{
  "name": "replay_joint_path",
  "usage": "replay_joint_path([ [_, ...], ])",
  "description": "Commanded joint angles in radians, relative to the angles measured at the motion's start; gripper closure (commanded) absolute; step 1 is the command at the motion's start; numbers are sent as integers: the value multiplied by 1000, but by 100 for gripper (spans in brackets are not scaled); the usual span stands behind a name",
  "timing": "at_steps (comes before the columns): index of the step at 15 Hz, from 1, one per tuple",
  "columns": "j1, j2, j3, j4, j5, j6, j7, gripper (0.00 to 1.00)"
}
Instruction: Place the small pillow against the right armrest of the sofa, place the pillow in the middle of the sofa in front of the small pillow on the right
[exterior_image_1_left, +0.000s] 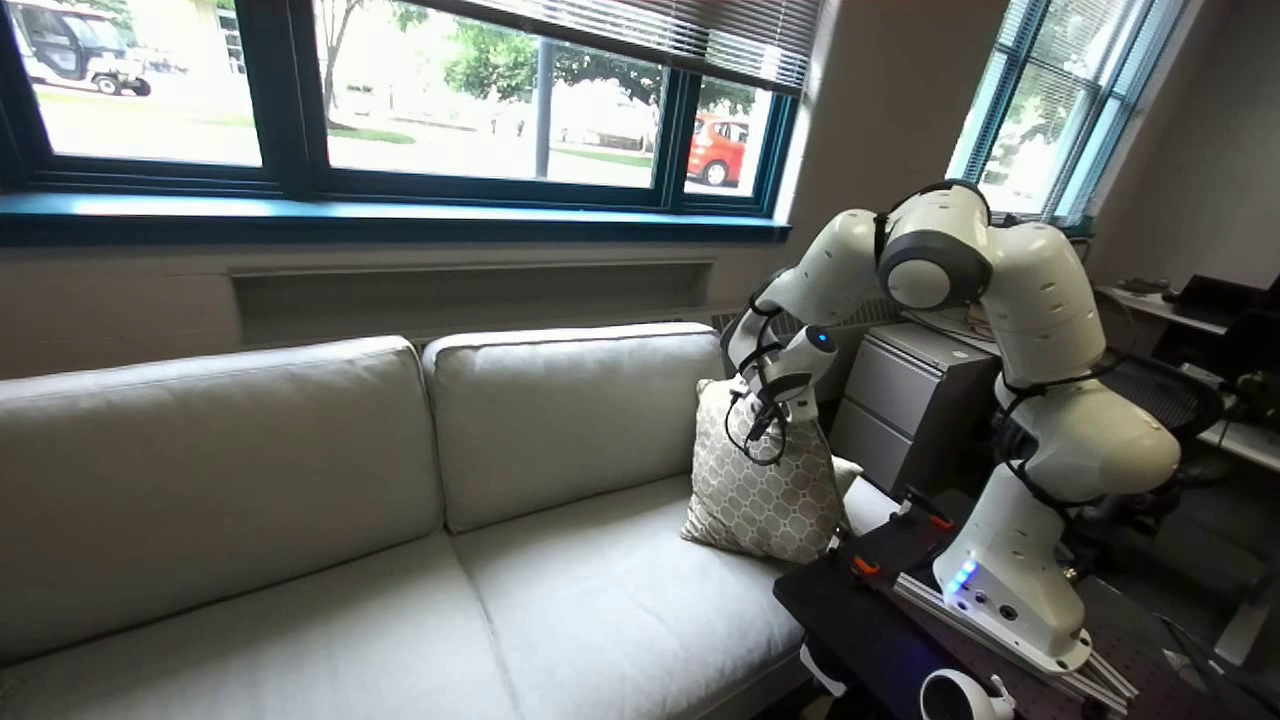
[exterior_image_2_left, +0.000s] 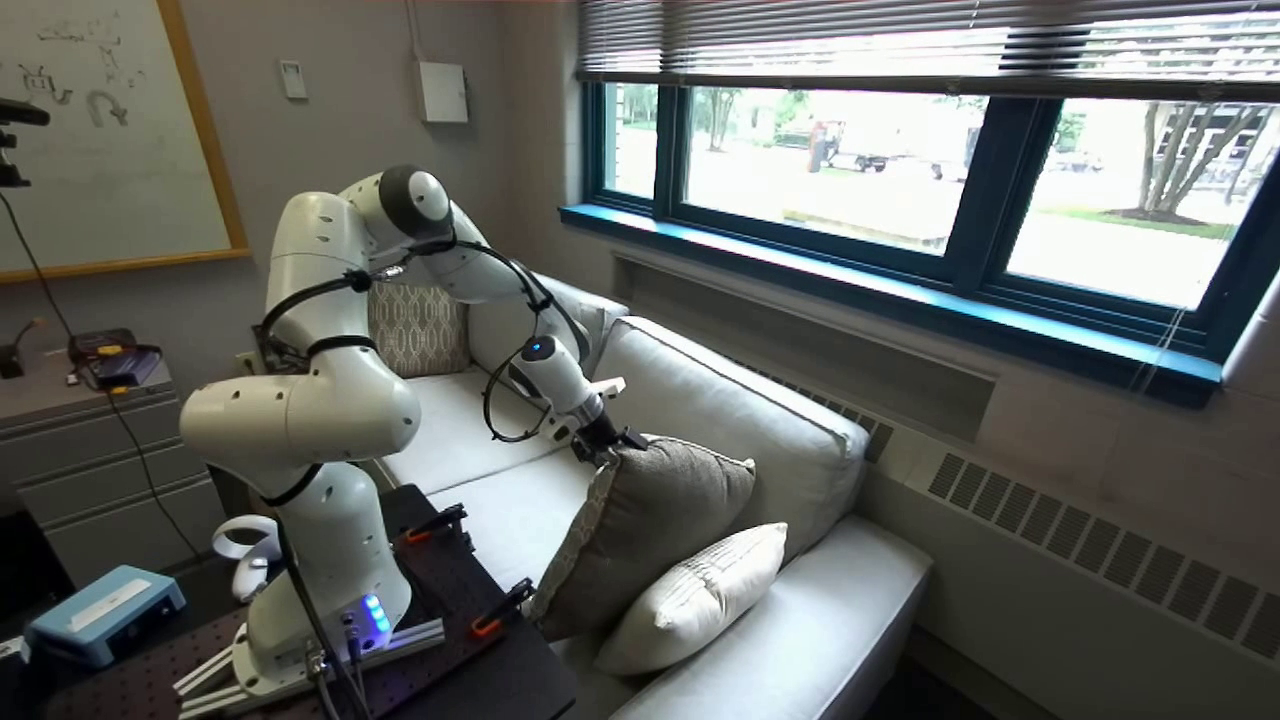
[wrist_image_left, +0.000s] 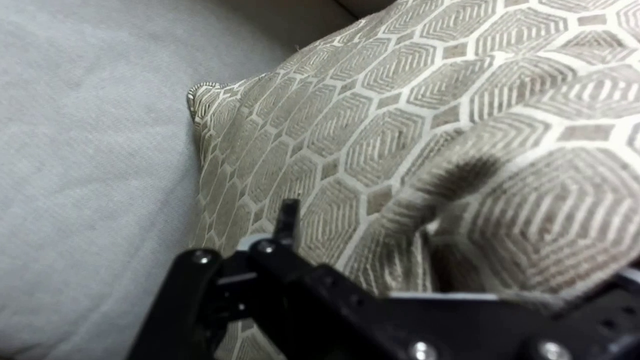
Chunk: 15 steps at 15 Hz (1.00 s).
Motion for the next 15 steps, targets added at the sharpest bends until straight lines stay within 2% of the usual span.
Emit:
replay_joint_path([
  [1, 133, -152, -111, -12, 212, -115, -62, 0],
  [2, 157, -178, -129, -33, 228, -124, -16, 0],
  [5, 207, -228, -188, -95, 349, -243, -54, 0],
  [7, 267, -222, -255, -145, 475, -390, -197, 0],
  [10, 388, -184, -360, -292, 580, -566, -339, 0],
  [11, 478, -193, -442, -356, 510, -641, -270, 0],
  [13, 609, -166, -559, -473, 500, -736, -309, 0],
  [15, 757, -159, -676, -572, 495, -728, -301, 0],
])
